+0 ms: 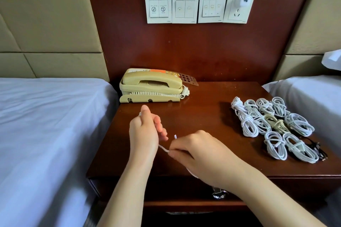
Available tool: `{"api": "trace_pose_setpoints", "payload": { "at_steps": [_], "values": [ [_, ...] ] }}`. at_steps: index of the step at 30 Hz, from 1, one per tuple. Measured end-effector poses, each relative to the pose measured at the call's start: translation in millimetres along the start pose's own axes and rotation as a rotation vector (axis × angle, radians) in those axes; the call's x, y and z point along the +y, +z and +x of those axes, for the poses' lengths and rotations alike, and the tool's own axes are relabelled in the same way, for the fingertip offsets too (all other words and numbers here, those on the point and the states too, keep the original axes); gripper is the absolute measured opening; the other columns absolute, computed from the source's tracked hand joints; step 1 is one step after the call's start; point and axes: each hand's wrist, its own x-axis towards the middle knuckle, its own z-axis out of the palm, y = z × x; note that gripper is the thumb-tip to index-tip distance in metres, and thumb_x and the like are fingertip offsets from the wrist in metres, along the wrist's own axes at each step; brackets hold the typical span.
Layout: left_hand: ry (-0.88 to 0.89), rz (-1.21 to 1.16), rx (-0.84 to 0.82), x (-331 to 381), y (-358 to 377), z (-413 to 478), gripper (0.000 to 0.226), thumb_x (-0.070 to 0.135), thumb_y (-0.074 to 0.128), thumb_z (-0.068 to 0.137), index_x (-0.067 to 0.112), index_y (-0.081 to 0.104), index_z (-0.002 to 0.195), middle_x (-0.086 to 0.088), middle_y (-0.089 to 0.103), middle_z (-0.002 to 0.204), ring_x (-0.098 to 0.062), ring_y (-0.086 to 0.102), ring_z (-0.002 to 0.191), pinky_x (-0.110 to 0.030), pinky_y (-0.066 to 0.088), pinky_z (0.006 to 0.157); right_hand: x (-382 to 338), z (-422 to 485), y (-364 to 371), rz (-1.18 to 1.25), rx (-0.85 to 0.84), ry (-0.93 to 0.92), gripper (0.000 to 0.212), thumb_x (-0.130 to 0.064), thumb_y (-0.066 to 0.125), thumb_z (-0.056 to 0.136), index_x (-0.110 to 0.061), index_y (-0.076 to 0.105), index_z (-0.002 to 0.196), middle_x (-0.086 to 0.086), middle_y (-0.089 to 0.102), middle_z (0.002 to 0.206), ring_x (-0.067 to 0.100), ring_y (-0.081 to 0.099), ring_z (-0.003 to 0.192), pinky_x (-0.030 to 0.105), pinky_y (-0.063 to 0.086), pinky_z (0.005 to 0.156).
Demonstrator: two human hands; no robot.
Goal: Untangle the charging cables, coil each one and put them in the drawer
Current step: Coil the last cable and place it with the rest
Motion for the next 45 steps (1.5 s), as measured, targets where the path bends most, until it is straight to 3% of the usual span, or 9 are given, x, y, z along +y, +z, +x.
{"api": "trace_pose_setpoints", "payload": {
  "at_steps": [4, 8, 19, 24, 30, 34, 39, 41, 45],
  "values": [
    [0.085, 0.214, 0.001, -2.0, 0.3, -3.2, 0.057, 0.030, 0.025, 0.103, 0.006, 0.052, 0.059, -0.001, 0.051, 0.039, -0.010, 0.053, 0.034, -0.020, 0.045, 0.041, 7.2, -1.6, -8.4, 0.136, 0.105, -0.017, 0.028, -0.026, 0.057, 0.093, -0.011, 0.062, 0.070, -0.004, 0.052, 0.056, 0.011, 0.046, 0.055, 0.013, 0.032, 0.054],
    [0.182, 0.378, 0.014, -3.4, -7.0, -1.1, 0.056, 0.031, 0.025, 0.102, 0.007, 0.053, 0.060, -0.003, 0.055, 0.043, -0.007, 0.054, 0.036, -0.010, 0.041, 0.040, 12.3, -6.0, -20.9, 0.293, 0.184, 0.013, 0.024, -0.026, 0.061, 0.090, -0.017, 0.065, 0.069, -0.008, 0.044, 0.050, 0.006, 0.039, 0.049, 0.013, 0.029, 0.047],
    [-0.048, 0.552, -0.401, -7.6, 6.4, -6.5, 0.061, 0.035, 0.025, 0.102, 0.008, 0.052, 0.055, 0.002, 0.047, 0.039, -0.014, 0.050, 0.037, -0.021, 0.039, 0.041, 29.2, -5.7, -24.5, 0.368, 0.513, 0.007, 0.024, -0.024, 0.059, 0.092, -0.028, 0.060, 0.068, -0.015, 0.046, 0.051, 0.003, 0.040, 0.047, 0.010, 0.027, 0.047],
    [-0.232, 0.333, -0.677, 2.7, 10.0, -15.8, 0.067, 0.053, 0.018, 0.098, 0.009, 0.044, 0.055, 0.001, 0.032, 0.040, -0.012, 0.035, 0.034, -0.021, 0.030, 0.040, 45.6, -2.5, -22.1, 0.393, 0.628, 0.059, 0.021, -0.030, 0.056, 0.089, -0.029, 0.060, 0.068, -0.013, 0.043, 0.050, 0.003, 0.036, 0.046, 0.014, 0.025, 0.047],
    [-0.215, 0.282, -0.861, 9.1, 8.7, -28.4, 0.058, 0.043, 0.026, 0.099, 0.015, 0.034, 0.049, 0.007, 0.021, 0.039, -0.007, 0.021, 0.032, -0.016, 0.022, 0.036, 70.0, 0.3, -7.1, 0.247, 0.458, 0.189, 0.026, -0.025, 0.055, 0.095, -0.017, 0.062, 0.071, -0.007, 0.048, 0.051, 0.007, 0.041, 0.049, 0.016, 0.029, 0.049],
    [-0.165, 0.258, -0.804, 11.6, 6.1, -25.7, 0.051, 0.028, 0.031, 0.101, 0.016, 0.028, 0.051, 0.006, 0.019, 0.041, -0.008, 0.020, 0.033, -0.016, 0.021, 0.037, 73.2, -1.3, 0.8, 0.108, 0.336, 0.192, 0.022, -0.024, 0.049, 0.096, -0.018, 0.064, 0.082, -0.004, 0.062, 0.076, 0.013, 0.057, 0.072, 0.036, 0.047, 0.070],
    [-0.144, 0.210, -0.676, 9.8, 1.9, -17.9, 0.052, 0.028, 0.034, 0.100, 0.018, 0.030, 0.049, 0.006, 0.021, 0.041, -0.008, 0.022, 0.033, -0.017, 0.023, 0.035, 52.3, 2.9, 5.8, 0.051, 0.335, 0.037, 0.032, -0.040, 0.038, 0.093, -0.024, 0.063, 0.106, -0.013, 0.059, 0.094, 0.011, 0.049, 0.090, 0.030, 0.041, 0.080],
    [-0.182, 0.152, -0.629, 9.0, 4.6, -20.6, 0.050, 0.029, 0.036, 0.100, 0.016, 0.031, 0.052, 0.006, 0.022, 0.040, -0.008, 0.024, 0.031, -0.016, 0.023, 0.034, 48.1, 2.9, 8.6, 0.061, 0.334, -0.004, 0.030, -0.042, 0.037, 0.093, -0.024, 0.059, 0.104, -0.017, 0.056, 0.090, 0.007, 0.048, 0.086, 0.030, 0.042, 0.077],
    [-0.341, 0.008, -0.647, 4.9, 8.1, -18.9, 0.056, 0.038, 0.029, 0.098, 0.016, 0.029, 0.047, 0.001, 0.025, 0.040, -0.011, 0.026, 0.031, -0.018, 0.024, 0.034, 48.8, 2.2, 4.7, 0.434, 0.271, 0.023, 0.015, -0.031, 0.052, 0.093, -0.020, 0.057, 0.103, -0.014, 0.053, 0.068, 0.003, 0.047, 0.063, 0.018, 0.039, 0.062]
  ]
}}
